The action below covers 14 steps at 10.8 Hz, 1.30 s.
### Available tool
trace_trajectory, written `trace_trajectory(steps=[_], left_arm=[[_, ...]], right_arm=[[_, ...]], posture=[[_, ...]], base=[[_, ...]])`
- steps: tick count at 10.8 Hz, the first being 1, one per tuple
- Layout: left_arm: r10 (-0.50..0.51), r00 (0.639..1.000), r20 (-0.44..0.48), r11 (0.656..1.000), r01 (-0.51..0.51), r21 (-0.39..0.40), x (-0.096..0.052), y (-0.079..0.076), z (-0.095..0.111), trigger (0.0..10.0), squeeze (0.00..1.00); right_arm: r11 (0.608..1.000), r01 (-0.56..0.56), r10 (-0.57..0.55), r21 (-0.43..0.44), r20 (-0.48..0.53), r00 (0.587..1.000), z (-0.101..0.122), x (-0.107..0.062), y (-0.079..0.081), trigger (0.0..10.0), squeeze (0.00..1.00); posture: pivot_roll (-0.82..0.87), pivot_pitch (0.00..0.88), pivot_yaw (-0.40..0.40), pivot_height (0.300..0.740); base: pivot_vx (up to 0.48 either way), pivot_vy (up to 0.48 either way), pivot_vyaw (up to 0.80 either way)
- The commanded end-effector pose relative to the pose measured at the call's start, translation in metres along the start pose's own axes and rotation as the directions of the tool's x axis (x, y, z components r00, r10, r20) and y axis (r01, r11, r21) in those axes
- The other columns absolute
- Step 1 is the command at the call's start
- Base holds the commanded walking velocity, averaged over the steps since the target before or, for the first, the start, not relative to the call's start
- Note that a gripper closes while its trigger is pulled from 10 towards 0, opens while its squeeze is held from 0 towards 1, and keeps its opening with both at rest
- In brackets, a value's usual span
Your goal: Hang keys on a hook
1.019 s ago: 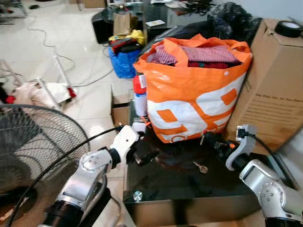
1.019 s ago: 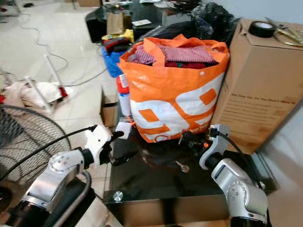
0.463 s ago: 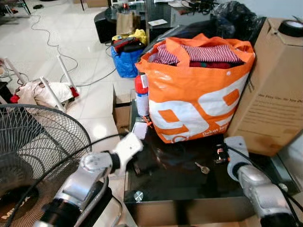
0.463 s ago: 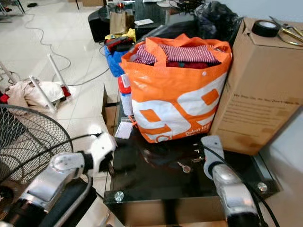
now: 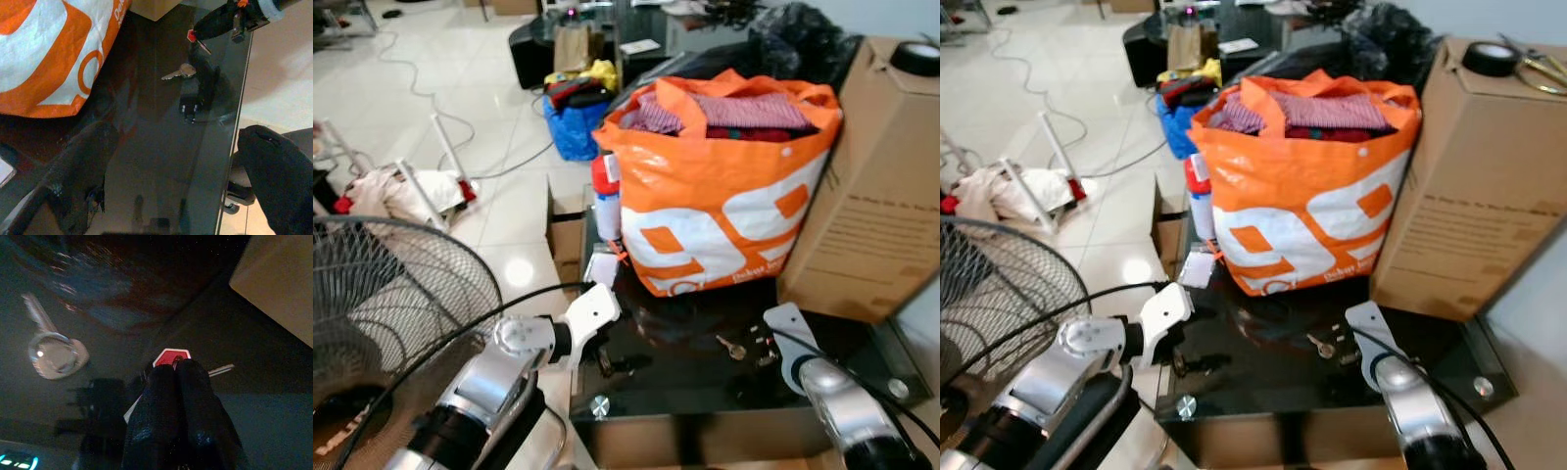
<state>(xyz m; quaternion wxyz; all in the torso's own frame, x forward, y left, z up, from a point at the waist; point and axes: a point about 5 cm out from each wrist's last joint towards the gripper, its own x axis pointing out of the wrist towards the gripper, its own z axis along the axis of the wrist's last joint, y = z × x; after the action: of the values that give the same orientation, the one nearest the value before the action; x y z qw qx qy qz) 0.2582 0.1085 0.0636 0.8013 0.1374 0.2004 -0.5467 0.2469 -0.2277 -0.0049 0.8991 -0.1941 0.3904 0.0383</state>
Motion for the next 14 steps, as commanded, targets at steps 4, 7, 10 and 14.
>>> trace_trajectory(steps=[4,7,10,14], left_arm=[[-0.031,0.999,-0.019,0.999,0.031,0.020,0.0000,0.0015,0.0005,10.0,0.00],[-0.046,0.999,-0.022,0.998,0.047,0.032,0.0006,0.0021,0.0020,10.0,0.00],[-0.042,0.999,-0.024,0.999,0.043,0.031,-0.0011,0.0041,0.0020,10.0,0.00],[-0.045,0.999,-0.022,0.998,0.045,0.040,0.0008,0.0058,0.0043,10.0,0.00]], right_arm=[[0.999,0.013,-0.014,-0.044,-0.011,1.000,0.0035,0.0081,0.0020,10.0,0.00],[0.999,0.029,-0.030,-0.029,-0.022,0.999,0.0004,0.0102,-0.0001,10.0,0.56],[1.000,0.019,-0.019,-0.002,-0.014,1.000,0.0037,0.0099,-0.0017,10.0,1.00],[1.000,0.028,-0.028,0.010,-0.020,0.999,0.0050,0.0102,-0.0029,10.0,0.00]], posture=[[-0.19,0.000,0.090,0.740],[-0.19,0.000,0.096,0.740],[-0.19,0.000,0.098,0.740],[-0.19,0.000,0.103,0.740]], base=[[0.000,0.000,0.00],[0.000,0.000,0.00],[0.000,0.000,0.00],[0.000,0.000,0.00]])
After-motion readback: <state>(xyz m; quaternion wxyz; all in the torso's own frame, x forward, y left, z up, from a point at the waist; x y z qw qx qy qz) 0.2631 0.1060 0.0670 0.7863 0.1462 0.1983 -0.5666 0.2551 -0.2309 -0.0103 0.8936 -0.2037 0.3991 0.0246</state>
